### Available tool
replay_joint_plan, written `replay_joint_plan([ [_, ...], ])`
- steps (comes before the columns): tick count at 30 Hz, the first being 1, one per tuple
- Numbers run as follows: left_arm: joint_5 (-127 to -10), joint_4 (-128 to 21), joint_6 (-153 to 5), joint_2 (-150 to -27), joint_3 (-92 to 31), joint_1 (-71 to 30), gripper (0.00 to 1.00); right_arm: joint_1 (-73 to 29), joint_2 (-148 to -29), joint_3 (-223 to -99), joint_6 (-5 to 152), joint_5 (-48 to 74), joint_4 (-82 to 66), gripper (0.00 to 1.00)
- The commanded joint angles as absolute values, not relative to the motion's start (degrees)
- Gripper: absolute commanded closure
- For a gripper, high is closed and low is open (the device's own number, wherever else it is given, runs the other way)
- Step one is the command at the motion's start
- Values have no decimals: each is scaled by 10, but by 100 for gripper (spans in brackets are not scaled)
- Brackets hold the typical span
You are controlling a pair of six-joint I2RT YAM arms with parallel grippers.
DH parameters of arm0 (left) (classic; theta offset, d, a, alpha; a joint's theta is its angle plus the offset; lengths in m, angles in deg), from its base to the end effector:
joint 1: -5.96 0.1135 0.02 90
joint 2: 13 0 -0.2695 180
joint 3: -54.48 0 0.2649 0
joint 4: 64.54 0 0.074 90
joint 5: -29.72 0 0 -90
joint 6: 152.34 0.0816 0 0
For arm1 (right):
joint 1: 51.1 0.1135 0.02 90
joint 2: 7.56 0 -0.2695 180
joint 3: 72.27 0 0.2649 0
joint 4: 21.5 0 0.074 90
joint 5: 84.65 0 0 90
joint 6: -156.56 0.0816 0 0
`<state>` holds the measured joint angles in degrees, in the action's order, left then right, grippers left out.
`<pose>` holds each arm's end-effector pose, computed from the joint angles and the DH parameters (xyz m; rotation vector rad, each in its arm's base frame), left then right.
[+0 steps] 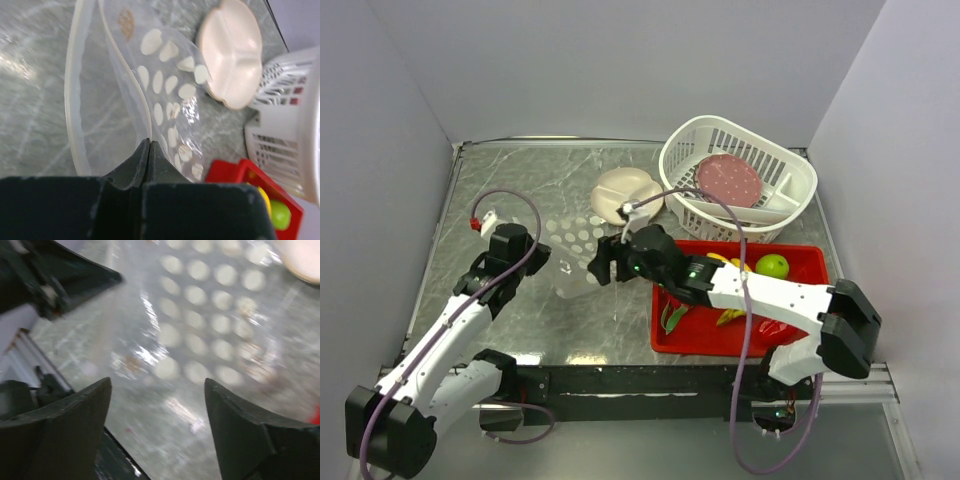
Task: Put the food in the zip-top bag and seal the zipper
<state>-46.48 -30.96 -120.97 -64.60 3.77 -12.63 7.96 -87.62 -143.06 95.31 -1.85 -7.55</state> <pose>0.2373 -0.0593 0.2339 -0.8825 2.0136 -0.5133 0.2028 0.3184 0.2752 -0.4599 2.0274 0.8553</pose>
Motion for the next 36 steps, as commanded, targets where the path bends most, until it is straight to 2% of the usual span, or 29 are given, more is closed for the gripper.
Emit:
replay_joint_plan([
  [1, -494, -290, -1247, -623, 19, -144, 99, 105, -920, -1487, 968, -16, -141, 24],
  [8, -517, -289, -1256, -601, 11, -150, 99, 132, -994, -1552, 965, -26, -151, 43],
  [28, -543, -280, -1254, -577, -4, -156, 99, 151, -1086, -1630, 927, -167, -115, 45],
  [36, -547, -282, -1252, -568, -10, -157, 99, 151, -1106, -1645, 920, -175, -104, 57],
])
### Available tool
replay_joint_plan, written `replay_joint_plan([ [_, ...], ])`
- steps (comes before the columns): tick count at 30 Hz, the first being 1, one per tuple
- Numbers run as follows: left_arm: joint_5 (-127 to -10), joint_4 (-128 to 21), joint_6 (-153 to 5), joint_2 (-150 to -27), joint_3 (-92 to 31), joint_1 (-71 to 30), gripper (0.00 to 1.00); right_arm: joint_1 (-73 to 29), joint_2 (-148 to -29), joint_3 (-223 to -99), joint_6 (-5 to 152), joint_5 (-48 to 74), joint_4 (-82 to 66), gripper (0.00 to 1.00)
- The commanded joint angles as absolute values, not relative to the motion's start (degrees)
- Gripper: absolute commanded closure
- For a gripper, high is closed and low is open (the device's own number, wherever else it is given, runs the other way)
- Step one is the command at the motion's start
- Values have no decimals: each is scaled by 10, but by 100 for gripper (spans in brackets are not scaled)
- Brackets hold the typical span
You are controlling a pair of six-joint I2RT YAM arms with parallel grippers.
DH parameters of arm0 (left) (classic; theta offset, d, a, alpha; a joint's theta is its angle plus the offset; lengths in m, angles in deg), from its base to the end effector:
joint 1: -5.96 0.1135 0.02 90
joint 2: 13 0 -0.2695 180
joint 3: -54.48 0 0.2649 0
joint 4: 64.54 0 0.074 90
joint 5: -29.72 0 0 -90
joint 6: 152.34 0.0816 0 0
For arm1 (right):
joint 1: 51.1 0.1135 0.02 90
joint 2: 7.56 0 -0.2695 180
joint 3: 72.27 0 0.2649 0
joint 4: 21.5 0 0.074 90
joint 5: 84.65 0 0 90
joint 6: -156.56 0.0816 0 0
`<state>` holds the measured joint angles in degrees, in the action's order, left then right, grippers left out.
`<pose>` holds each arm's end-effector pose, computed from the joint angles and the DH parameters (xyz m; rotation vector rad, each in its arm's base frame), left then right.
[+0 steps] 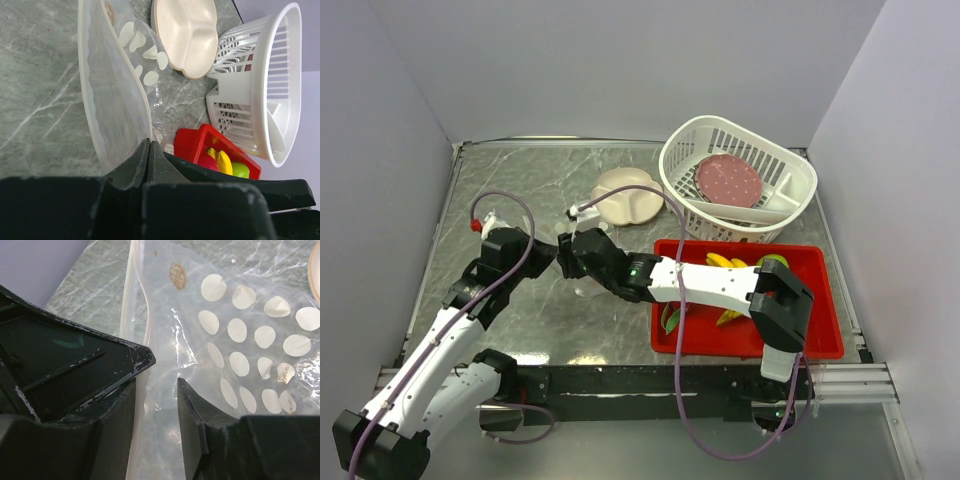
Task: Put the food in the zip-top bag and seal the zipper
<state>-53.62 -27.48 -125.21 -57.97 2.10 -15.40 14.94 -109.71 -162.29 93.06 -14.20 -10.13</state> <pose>0.2146 -0.0738 0.2614 -0.8405 2.0099 -0.7550 0.2175 0.4221 0.2611 -0.4672 1.9724 0.7144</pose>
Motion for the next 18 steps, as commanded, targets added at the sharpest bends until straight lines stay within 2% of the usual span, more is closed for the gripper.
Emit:
replay_joint_plan([
  [1, -547, -282, -1251, -569, -11, -157, 99, 151, -1104, -1643, 920, -176, -104, 58],
  [4, -548, -282, -1247, -574, -14, -157, 99, 151, -1105, -1644, 914, -182, -101, 67],
  [5, -548, -282, -1242, -576, -18, -157, 99, 151, -1105, -1646, 913, -184, -98, 79],
  [6, -547, -282, -1237, -577, -19, -157, 98, 150, -1104, -1647, 911, -189, -96, 85],
  [7, -545, -276, -1233, -579, -23, -157, 84, 151, -1103, -1649, 908, -193, -91, 92],
  [8, -541, -269, -1219, -580, -36, -157, 75, 152, -1100, -1651, 908, -196, -90, 100],
  [9, -532, -262, -1211, -579, -46, -156, 70, 151, -1098, -1652, 906, -200, -90, 100],
  [10, -508, -253, -1201, -577, -57, -156, 56, 151, -1095, -1652, 905, -203, -89, 100],
  [12, -485, -217, -1172, -578, -100, -157, 48, 151, -1091, -1654, 904, -207, -90, 100],
  [15, -449, -171, -1157, -579, -139, -156, 49, 150, -1093, -1662, 904, -210, -87, 100],
  [18, -427, -154, -1162, -569, -139, -156, 57, 150, -1093, -1666, 907, -218, -87, 100],
])
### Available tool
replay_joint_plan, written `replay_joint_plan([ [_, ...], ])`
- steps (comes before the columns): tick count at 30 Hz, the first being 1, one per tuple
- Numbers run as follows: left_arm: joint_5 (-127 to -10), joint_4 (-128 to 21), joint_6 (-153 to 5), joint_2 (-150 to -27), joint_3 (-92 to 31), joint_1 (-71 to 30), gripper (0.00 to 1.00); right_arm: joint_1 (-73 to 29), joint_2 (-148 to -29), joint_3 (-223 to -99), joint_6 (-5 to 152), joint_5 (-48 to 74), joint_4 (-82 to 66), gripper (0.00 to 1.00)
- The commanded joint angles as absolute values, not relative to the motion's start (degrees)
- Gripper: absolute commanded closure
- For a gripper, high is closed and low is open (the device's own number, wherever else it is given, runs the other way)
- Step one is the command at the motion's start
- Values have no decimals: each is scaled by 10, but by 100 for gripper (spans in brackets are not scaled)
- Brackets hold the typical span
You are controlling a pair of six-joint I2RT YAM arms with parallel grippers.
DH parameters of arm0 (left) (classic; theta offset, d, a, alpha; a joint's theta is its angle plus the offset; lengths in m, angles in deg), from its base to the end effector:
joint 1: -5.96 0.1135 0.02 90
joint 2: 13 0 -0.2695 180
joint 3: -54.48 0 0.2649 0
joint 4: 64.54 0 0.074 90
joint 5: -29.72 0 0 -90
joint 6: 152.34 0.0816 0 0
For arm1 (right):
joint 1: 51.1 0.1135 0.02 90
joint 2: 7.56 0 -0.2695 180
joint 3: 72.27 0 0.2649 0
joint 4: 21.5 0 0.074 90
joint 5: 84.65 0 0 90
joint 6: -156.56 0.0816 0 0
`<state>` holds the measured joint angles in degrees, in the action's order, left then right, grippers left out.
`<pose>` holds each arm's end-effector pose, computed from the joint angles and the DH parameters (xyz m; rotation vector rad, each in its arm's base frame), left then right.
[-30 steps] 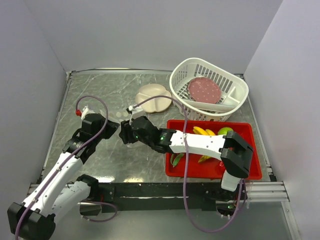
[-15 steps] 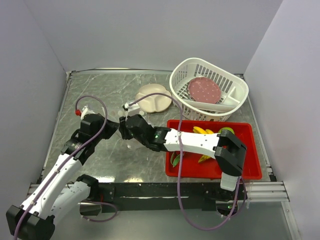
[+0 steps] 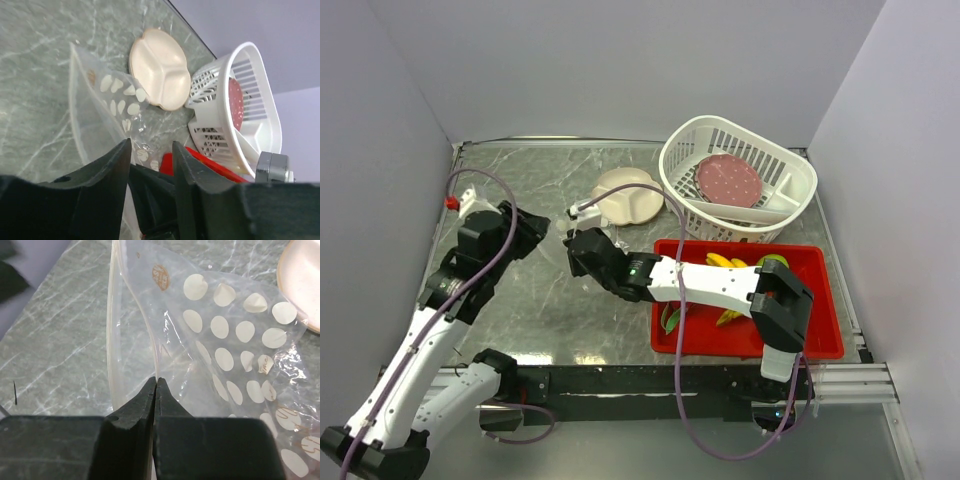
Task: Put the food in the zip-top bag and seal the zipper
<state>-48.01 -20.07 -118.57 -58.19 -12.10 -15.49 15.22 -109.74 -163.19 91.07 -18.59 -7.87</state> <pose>0.2094 -0.0636 0.3410 -0.7411 1.8858 -0.6685 0.2197 0.4184 0.2627 -0.4606 1.9642 0.6115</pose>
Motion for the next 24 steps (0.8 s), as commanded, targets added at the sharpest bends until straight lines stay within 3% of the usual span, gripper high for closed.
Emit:
replay_joint_plan([
  [1, -422, -151, -1167, -565, -133, -156, 60, 150, -1093, -1667, 909, -220, -87, 100],
  [3, -410, -143, -1177, -563, -115, -156, 67, 150, -1092, -1670, 910, -222, -87, 100],
  [14, -410, -216, -1177, -612, -48, -155, 57, 149, -1088, -1675, 913, -213, -87, 100],
  [20, -413, -267, -1172, -660, -27, -151, 57, 150, -1081, -1675, 913, -212, -88, 100],
  [24, -385, -260, -1159, -677, -24, -143, 65, 149, -1069, -1683, 910, -209, -73, 100],
])
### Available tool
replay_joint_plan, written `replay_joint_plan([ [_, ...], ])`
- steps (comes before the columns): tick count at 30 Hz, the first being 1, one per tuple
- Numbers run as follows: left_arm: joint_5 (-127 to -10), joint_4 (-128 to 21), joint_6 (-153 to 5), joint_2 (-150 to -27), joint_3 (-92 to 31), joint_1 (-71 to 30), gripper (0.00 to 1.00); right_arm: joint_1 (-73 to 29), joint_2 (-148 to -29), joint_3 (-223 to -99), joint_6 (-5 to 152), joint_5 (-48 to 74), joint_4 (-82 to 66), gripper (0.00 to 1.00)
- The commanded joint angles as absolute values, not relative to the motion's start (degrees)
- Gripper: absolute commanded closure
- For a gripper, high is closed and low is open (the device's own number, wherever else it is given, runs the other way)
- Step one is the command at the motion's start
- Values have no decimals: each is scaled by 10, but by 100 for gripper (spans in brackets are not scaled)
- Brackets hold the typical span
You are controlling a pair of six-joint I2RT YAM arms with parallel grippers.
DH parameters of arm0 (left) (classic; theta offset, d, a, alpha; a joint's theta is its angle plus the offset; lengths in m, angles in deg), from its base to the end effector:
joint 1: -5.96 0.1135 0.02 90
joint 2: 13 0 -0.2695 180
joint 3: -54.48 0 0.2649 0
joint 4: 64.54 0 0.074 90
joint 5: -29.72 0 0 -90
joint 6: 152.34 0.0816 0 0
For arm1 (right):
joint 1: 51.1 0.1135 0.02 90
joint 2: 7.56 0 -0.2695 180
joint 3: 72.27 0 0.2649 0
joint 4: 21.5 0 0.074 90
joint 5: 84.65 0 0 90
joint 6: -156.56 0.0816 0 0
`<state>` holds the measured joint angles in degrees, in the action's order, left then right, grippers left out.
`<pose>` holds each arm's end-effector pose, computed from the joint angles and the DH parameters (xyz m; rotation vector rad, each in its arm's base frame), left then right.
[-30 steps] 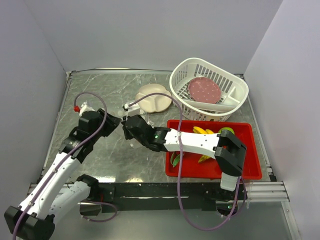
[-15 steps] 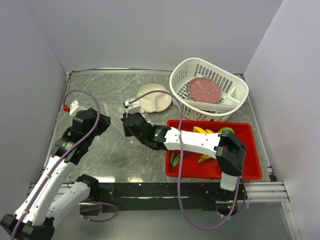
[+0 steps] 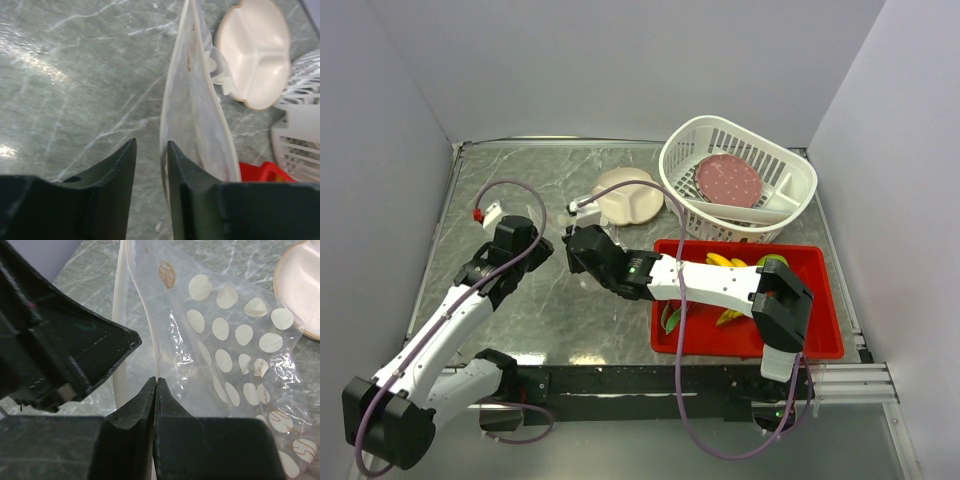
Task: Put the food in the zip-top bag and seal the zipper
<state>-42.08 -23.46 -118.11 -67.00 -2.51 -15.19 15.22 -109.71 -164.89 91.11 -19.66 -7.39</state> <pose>0.2380 -0.0648 0.2519 -0.8252 2.0664 -0.3934 0.2218 0.4198 0.2738 -0.4359 1.9450 0.6120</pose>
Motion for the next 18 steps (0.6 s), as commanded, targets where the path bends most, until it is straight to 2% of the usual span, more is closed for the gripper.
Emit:
replay_joint_plan([
  [1, -372, -249, -1147, -674, -32, -142, 68, 149, -1066, -1687, 909, -208, -69, 100],
  [2, -340, -228, -1140, -669, -39, -139, 70, 149, -1063, -1690, 907, -206, -68, 100],
  [3, -328, -215, -1133, -652, -56, -128, 79, 148, -1057, -1697, 907, -202, -64, 100],
  [9, -249, -166, -1024, -591, -167, -99, 99, 146, -1042, -1732, 939, -134, -52, 100],
  [12, -294, -160, -930, -597, -262, -98, 99, 139, -1043, -1719, 987, -80, -65, 100],
  [15, -374, -119, -879, -656, -323, -98, 99, 121, -1057, -1694, 1037, -27, -81, 100],
  [18, -425, -107, -855, -695, -316, -98, 99, 100, -1078, -1676, 1072, -1, -80, 100],
])
